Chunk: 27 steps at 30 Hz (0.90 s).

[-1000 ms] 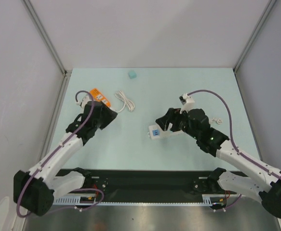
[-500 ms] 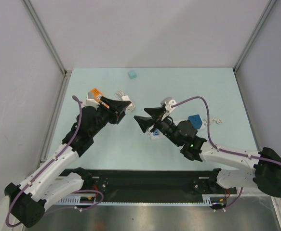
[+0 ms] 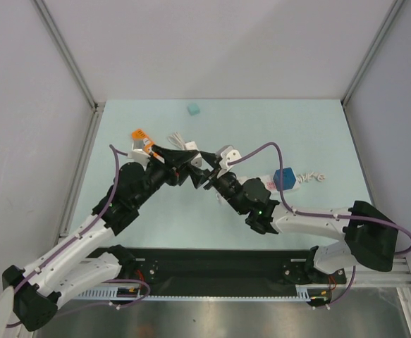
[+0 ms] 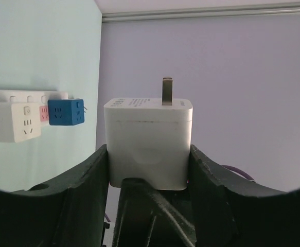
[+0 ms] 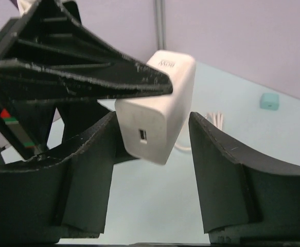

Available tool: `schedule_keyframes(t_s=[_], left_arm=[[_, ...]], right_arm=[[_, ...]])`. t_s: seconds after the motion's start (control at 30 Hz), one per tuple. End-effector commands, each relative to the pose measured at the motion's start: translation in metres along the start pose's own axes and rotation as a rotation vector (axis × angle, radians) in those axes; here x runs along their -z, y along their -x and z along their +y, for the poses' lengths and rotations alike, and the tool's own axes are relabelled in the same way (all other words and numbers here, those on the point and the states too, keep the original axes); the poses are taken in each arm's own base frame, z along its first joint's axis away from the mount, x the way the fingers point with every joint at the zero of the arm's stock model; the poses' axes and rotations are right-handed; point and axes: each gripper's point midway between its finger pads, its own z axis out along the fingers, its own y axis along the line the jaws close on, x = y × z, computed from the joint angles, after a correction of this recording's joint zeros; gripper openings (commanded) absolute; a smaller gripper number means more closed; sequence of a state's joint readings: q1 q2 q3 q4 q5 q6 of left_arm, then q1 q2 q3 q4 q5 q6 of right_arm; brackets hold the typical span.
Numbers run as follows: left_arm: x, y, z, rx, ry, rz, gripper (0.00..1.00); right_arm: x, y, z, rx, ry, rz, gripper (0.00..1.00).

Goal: Insert the plug

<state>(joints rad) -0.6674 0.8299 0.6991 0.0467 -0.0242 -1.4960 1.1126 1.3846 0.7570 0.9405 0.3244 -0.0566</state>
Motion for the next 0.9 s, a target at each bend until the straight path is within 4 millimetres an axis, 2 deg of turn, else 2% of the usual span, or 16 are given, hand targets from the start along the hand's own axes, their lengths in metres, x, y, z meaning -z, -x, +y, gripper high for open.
schedule_keyframes(t_s=[0.0,0.13,0.23,0.3,0.4,0.5,0.57,0.8,0.83,0.87], left_arm=[[0.007,0.003,-0.027,0.036,-0.103,-0.025,0.0],[0.008,0.002,-0.023,0.048,-0.096,-0.029,0.0],[0.009,0.002,-0.021,0.048,-0.096,-0.035,0.0],[0.009,0.002,-0.024,0.035,-0.103,-0.037,0.01],[0.009,0.003,-0.026,0.014,-0.106,-0.04,0.0],[0.009,0.003,-0.027,0.002,-0.109,-0.044,0.0],[0.009,0.003,-0.026,0.004,-0.108,-0.045,0.0],[0.007,0.002,-0.021,0.012,-0.097,-0.04,0.0],[0.007,0.002,-0.022,0.011,-0.098,-0.041,0.0],[0.007,0.002,-0.02,0.007,-0.095,-0.041,0.0]], right_arm=[[-0.013,0.044,-0.002,-0.006,-0.043,-0.138,0.61],[-0.019,0.041,-0.004,-0.004,-0.064,-0.133,0.59],[-0.02,0.037,-0.008,0.003,-0.092,-0.124,0.5],[-0.019,0.037,-0.011,0.002,-0.108,-0.123,0.4],[-0.019,0.034,-0.01,-0.007,-0.111,-0.117,0.33],[-0.022,0.028,-0.008,-0.022,-0.105,-0.096,0.36],[-0.025,0.017,-0.007,-0.026,-0.107,-0.066,0.43],[-0.032,0.006,-0.01,-0.039,-0.152,-0.048,0.4],[-0.034,0.007,-0.01,-0.04,-0.156,-0.051,0.41],[-0.035,0.008,-0.009,-0.042,-0.156,-0.053,0.48]])
